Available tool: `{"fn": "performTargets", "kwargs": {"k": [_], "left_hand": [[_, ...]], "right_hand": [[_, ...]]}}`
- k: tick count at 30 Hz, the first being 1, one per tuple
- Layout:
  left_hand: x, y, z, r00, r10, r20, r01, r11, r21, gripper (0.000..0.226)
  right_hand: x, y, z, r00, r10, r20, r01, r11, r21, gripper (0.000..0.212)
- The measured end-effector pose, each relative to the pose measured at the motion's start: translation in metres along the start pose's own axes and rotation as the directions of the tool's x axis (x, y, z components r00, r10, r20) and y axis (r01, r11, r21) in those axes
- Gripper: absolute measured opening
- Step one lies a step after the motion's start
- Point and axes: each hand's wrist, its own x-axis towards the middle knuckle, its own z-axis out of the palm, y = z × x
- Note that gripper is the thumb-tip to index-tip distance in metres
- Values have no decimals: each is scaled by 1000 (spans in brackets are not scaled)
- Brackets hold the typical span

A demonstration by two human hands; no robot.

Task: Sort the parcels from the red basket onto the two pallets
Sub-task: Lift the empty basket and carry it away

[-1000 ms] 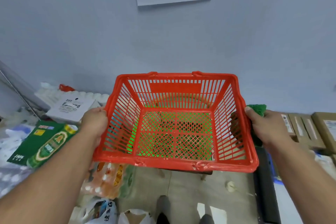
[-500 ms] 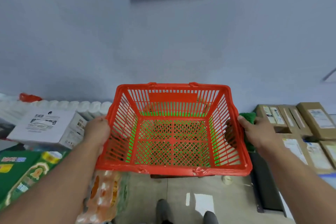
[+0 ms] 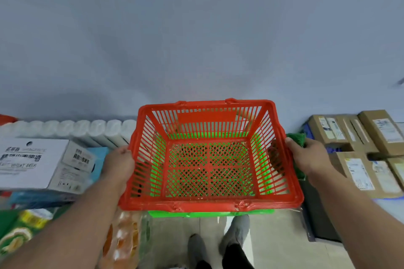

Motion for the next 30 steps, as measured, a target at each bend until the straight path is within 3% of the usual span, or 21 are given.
{"fn": "performTargets", "kwargs": {"k": [10,15,18,23,30], "left_hand": [[17,-16,36,999,42,17,-44,992,122,34],[23,-33,47,999,4,48,-11,989,151,32],[26,-39,53,994,-86,64,76,988,135,42],[27,-49,60,981,-182,75,170,975,143,24],[32,-65,70,961,-239,140,206,955,212,12]], "right_hand": [[38,44,29,996,87,3,-87,995,-52,38],[47,63,40,992,124,29,-122,991,-59,34],[50,75,46,988,152,32,-149,985,-85,32],[53,96,59,977,203,67,-194,975,-111,21],[58,116,80,955,288,76,-280,955,-99,25]]}}
